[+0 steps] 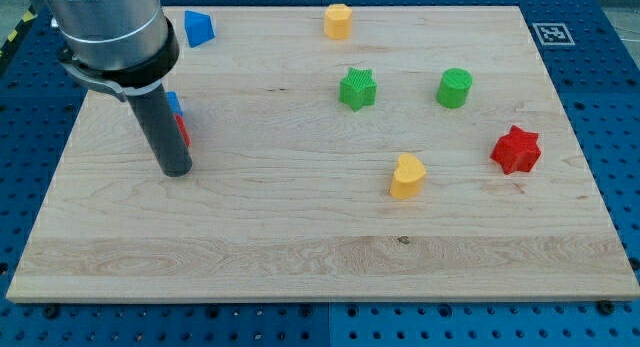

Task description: Move the yellow heart to the right of the red circle

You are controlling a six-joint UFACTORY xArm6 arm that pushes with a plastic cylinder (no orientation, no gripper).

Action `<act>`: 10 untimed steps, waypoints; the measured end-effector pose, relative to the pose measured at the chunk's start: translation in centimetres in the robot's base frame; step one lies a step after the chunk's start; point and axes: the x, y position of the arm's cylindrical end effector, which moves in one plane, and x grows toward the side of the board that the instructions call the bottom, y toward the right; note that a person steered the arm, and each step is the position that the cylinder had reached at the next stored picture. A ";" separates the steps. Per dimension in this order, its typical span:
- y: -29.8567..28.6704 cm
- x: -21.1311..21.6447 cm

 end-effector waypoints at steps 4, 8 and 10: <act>5.1 2.3; 5.3 4.8; 6.3 7.4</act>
